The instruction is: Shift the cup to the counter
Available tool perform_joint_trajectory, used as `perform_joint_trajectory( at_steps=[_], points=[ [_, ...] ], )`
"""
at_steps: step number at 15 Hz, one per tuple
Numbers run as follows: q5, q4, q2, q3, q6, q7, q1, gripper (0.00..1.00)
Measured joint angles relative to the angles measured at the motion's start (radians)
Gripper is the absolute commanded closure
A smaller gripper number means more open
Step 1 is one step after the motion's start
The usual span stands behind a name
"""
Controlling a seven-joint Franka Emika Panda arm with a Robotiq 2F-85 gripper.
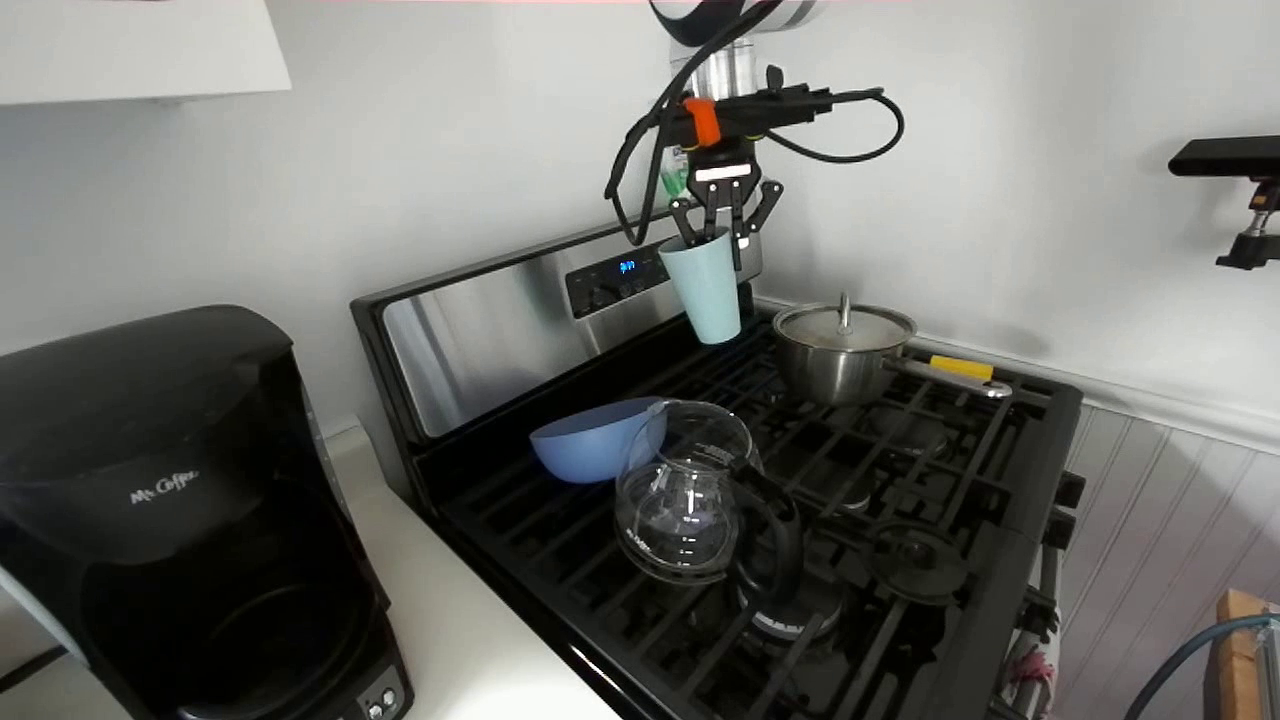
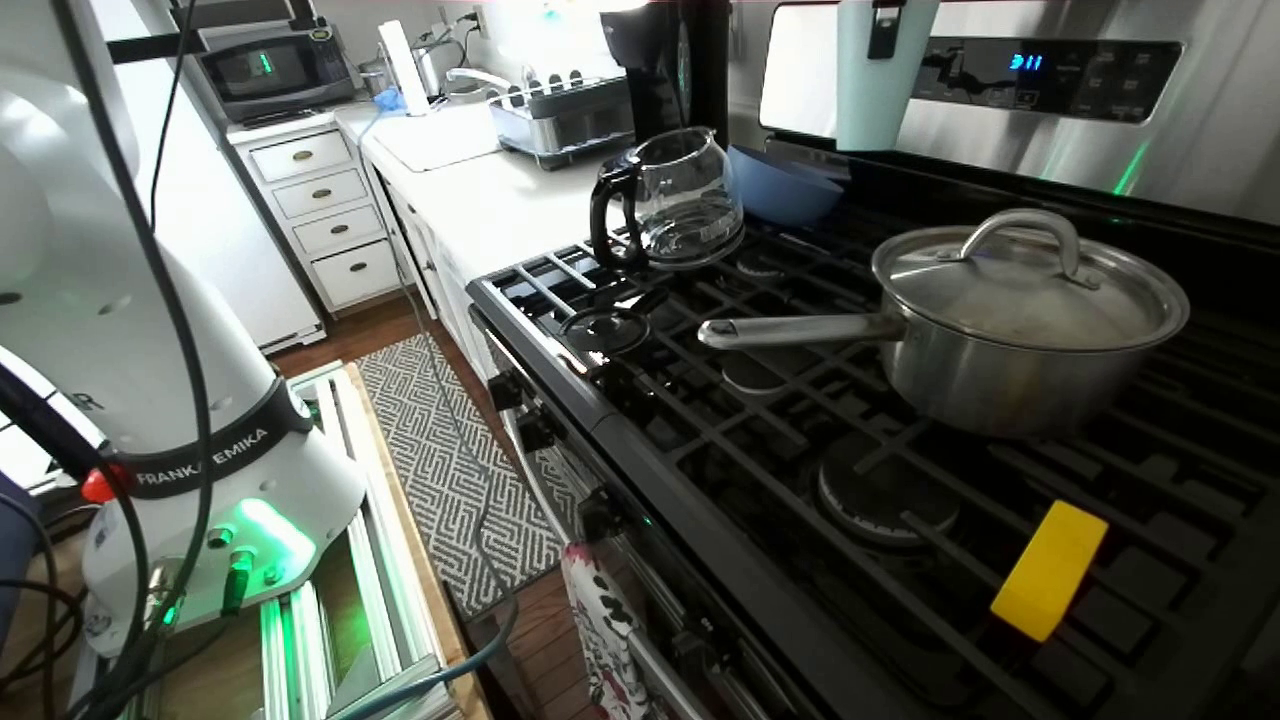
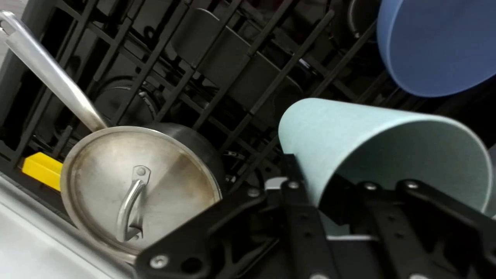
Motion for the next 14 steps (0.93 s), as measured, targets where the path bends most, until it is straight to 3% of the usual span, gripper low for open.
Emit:
perform_joint_trajectory(
  at_steps=[9, 14],
  points=[
    [0.087, -0.424, -0.382, 0.076, 0.211, -0.346, 0.011, 0.98],
    [0.135, -0.593, -0.516, 0.139, 0.297, -0.506, 0.069, 0.98]
  ],
)
